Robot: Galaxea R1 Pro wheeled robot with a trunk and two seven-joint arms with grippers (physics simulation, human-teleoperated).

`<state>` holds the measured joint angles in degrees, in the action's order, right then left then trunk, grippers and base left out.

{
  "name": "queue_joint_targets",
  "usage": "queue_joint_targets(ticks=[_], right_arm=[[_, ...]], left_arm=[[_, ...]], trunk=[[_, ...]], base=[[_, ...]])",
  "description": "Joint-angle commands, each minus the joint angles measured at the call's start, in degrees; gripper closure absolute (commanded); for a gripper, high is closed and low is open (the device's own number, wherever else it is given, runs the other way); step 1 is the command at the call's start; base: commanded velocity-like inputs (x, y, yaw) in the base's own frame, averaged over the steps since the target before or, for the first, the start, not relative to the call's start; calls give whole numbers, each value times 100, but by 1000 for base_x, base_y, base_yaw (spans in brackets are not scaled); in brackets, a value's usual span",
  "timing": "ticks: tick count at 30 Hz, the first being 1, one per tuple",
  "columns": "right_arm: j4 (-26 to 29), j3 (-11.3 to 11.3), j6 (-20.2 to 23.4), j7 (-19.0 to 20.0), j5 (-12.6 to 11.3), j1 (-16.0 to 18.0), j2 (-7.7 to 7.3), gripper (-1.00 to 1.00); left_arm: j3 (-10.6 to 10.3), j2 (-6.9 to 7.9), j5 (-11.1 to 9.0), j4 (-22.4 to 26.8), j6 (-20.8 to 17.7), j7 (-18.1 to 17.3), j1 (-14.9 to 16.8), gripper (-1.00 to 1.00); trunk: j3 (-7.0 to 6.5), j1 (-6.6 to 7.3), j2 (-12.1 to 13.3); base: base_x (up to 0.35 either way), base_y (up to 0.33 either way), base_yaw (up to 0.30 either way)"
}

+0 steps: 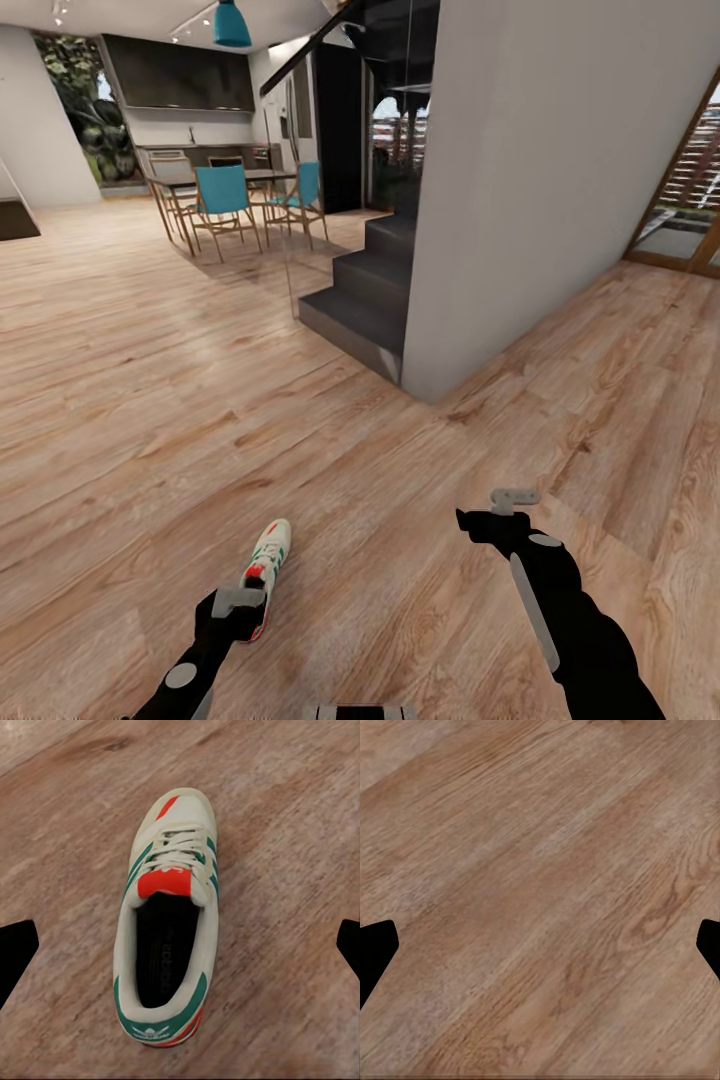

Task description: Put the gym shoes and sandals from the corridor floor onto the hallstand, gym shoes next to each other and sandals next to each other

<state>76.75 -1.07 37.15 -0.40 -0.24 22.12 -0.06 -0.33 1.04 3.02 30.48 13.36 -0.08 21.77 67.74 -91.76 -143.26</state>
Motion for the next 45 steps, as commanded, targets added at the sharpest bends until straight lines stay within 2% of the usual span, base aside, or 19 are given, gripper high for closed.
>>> queue_joint_targets(ticks=[1,37,45], right_arm=[[7,1,29,-4,-3,3,-1,-100],[7,-2,29,-4,1,3,-1,-100],[8,-2,29,-4,6,3,-3,-100]], left_arm=[[-2,2,31,-3,20,-1,3,-100],[6,9,32,-10,35,-1,3,-100],[3,8,32,-13,35,-1,3,-100]], trunk=[[37,-1,-4],[1169,-94,-52],[1198,-94,-52]], base=[[0,0,0],[0,0,0],[0,0,0]])
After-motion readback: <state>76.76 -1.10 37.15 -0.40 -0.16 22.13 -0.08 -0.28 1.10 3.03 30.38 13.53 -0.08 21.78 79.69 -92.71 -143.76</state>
